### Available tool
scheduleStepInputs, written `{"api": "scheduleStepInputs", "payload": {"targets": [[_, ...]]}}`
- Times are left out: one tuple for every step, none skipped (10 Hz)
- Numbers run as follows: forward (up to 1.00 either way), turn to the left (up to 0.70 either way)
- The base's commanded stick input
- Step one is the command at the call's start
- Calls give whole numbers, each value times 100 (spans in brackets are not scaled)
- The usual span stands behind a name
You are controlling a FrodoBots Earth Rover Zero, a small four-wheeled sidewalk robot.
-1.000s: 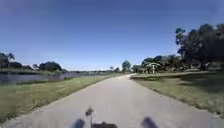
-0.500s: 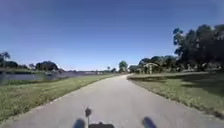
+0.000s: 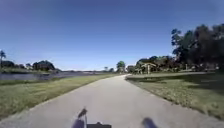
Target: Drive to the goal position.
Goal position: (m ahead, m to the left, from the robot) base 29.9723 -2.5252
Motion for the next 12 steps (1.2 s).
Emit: {"api": "scheduleStepInputs", "payload": {"targets": [[85,0],[85,31],[85,34],[85,34],[85,34],[85,34],[85,34],[85,34],[85,17],[85,0],[85,0],[85,0]]}}
